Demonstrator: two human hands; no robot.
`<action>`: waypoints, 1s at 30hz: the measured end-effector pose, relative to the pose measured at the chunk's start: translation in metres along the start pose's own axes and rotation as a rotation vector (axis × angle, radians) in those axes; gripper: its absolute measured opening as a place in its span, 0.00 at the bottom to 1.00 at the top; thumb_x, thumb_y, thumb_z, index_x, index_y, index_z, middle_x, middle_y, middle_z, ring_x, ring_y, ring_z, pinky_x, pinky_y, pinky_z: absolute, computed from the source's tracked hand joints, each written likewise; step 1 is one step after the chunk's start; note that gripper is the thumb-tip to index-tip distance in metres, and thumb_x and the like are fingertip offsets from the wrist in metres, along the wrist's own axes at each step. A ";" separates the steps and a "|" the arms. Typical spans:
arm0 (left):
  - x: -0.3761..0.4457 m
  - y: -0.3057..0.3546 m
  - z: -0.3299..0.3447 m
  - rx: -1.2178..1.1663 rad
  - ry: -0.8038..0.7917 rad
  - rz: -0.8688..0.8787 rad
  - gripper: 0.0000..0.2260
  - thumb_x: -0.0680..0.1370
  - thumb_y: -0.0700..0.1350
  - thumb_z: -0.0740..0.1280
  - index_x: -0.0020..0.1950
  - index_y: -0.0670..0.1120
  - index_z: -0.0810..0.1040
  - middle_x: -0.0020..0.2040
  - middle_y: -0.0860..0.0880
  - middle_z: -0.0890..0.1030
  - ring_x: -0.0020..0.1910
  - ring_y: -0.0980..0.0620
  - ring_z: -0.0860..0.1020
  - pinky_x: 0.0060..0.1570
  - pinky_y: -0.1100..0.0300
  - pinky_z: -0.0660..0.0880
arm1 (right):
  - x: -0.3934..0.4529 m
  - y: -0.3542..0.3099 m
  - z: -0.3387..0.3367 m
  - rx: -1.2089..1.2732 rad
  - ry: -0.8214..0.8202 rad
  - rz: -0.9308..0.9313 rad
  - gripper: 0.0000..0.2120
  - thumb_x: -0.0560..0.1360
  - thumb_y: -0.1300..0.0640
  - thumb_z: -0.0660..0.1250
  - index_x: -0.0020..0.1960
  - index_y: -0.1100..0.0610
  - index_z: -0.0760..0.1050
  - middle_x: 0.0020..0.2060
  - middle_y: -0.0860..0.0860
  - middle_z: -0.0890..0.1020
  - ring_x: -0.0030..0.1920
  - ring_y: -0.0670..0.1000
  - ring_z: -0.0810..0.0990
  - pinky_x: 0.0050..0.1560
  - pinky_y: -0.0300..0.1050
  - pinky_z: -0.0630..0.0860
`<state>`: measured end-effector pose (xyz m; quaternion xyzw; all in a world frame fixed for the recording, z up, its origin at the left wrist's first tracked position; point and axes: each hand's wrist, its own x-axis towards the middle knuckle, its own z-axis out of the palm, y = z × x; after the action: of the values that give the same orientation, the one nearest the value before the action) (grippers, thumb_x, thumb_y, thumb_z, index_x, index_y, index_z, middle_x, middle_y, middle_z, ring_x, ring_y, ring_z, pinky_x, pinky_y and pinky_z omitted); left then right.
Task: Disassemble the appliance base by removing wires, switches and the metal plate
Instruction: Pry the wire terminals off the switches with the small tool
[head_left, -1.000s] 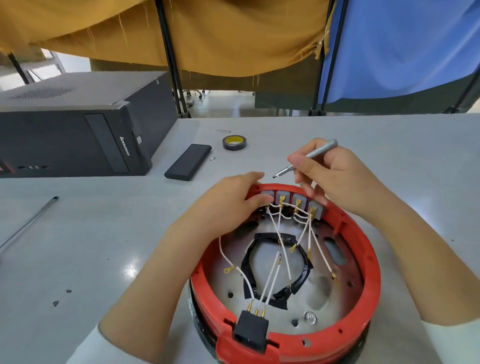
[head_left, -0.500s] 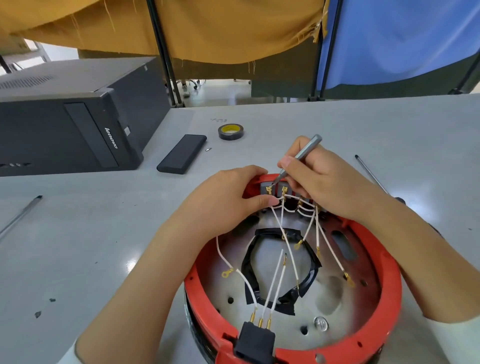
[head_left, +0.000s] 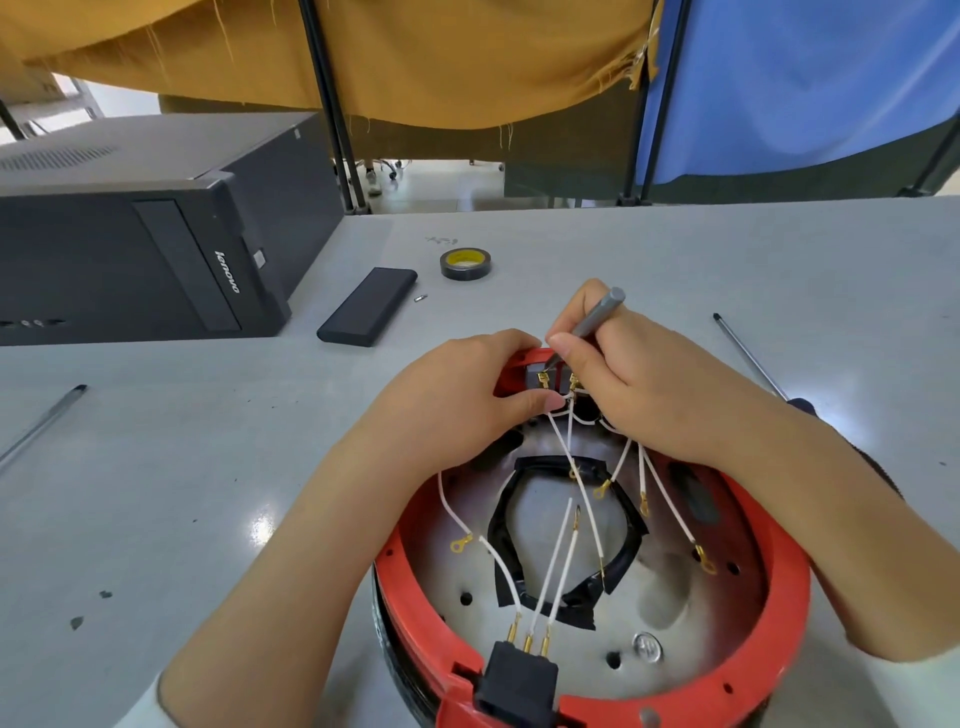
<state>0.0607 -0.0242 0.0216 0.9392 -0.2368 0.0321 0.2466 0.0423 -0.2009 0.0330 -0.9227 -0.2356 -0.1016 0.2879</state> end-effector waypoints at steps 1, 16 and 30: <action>0.000 0.000 0.000 0.000 -0.001 0.000 0.19 0.73 0.61 0.65 0.61 0.55 0.72 0.46 0.56 0.78 0.45 0.55 0.75 0.41 0.61 0.69 | 0.002 0.000 0.000 0.004 -0.015 0.018 0.06 0.80 0.47 0.52 0.48 0.47 0.64 0.32 0.45 0.73 0.33 0.41 0.73 0.33 0.36 0.62; 0.000 -0.001 -0.001 -0.014 -0.017 -0.014 0.22 0.73 0.62 0.65 0.64 0.55 0.72 0.54 0.55 0.80 0.52 0.54 0.76 0.52 0.54 0.73 | 0.009 0.007 0.004 0.325 0.111 0.037 0.06 0.80 0.52 0.55 0.44 0.46 0.65 0.31 0.48 0.73 0.28 0.41 0.70 0.32 0.41 0.69; -0.001 0.000 -0.002 -0.007 -0.033 -0.023 0.23 0.73 0.62 0.64 0.65 0.55 0.71 0.56 0.55 0.79 0.54 0.55 0.76 0.53 0.56 0.73 | 0.007 0.005 0.002 0.217 0.043 0.084 0.07 0.79 0.48 0.53 0.42 0.45 0.63 0.30 0.48 0.72 0.28 0.44 0.69 0.35 0.47 0.70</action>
<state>0.0603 -0.0233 0.0230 0.9414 -0.2299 0.0131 0.2466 0.0512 -0.2001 0.0312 -0.8928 -0.1999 -0.0828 0.3950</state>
